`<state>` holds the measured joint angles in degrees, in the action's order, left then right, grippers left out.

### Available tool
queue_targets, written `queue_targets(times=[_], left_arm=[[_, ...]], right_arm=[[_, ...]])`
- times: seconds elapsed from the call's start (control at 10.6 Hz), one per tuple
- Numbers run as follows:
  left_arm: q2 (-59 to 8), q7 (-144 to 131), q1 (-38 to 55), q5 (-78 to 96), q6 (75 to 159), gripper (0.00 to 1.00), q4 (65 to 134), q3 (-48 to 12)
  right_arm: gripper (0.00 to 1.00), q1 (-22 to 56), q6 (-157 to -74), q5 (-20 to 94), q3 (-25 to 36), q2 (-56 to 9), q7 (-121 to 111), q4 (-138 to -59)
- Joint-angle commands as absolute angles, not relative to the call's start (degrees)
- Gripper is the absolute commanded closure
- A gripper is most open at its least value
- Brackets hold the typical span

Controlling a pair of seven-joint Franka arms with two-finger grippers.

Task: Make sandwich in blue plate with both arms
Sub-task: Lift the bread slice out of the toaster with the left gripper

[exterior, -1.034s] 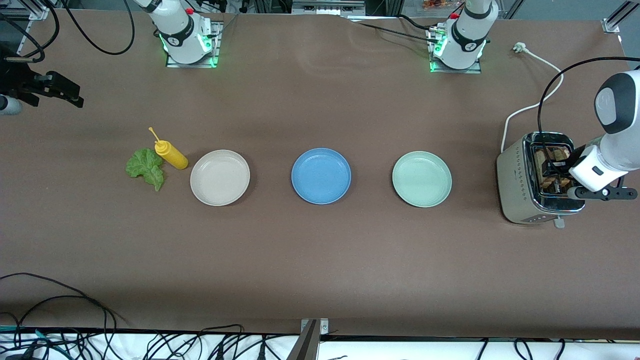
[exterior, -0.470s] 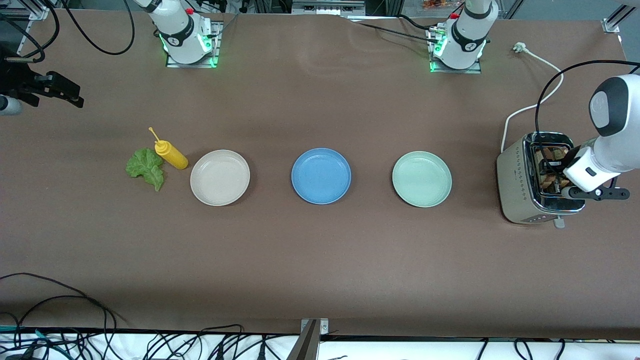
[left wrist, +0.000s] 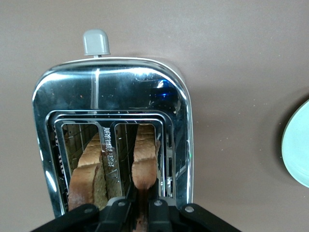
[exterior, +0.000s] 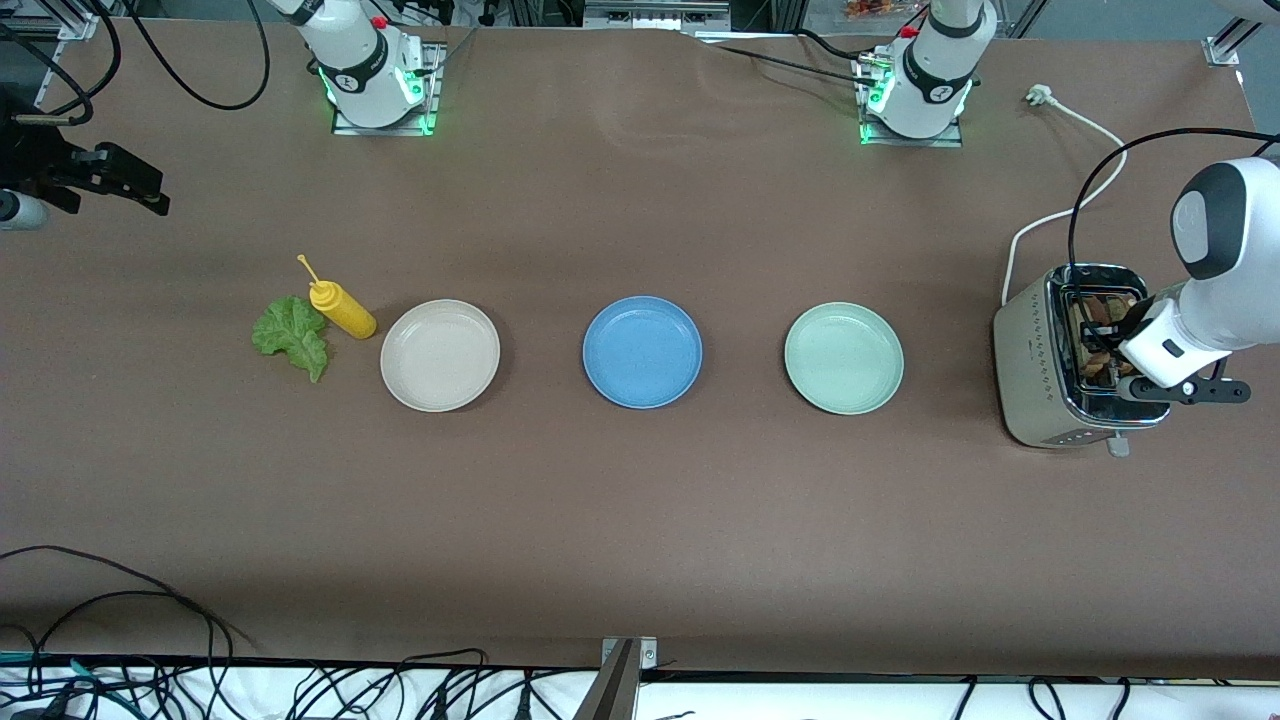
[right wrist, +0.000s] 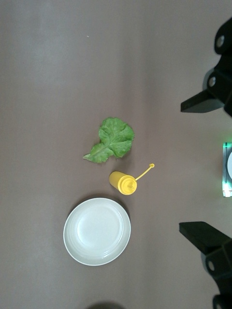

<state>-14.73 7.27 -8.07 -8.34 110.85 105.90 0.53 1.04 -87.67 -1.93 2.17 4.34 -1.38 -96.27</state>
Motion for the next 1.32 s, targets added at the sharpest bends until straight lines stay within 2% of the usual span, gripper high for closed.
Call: queue_targets(times=[0.0,0.47,1.03,1.22], left_arm=[[-14.59,8.00,-7.91,-9.76,110.83,1.00,104.77,0.26],[-13.98,8.17,-8.35,-8.97,108.39,1.00,99.77,0.26],[-13.54,12.74,-7.56,-5.10,95.82,1.00,82.73,0.18],[-13.54,12.74,-6.60,-4.14,93.96,1.00,81.21,-0.26]], right_arm=[[0.00,1.14,-86.40,-2.55,1.93,4.04,-1.14,-95.01],[0.00,1.14,-85.17,-2.55,1.93,4.30,-1.14,-95.10],[0.00,1.14,-84.46,-2.64,1.85,4.22,-1.14,-94.83],[0.00,1.14,-83.41,-2.55,1.85,4.31,-1.14,-94.92]])
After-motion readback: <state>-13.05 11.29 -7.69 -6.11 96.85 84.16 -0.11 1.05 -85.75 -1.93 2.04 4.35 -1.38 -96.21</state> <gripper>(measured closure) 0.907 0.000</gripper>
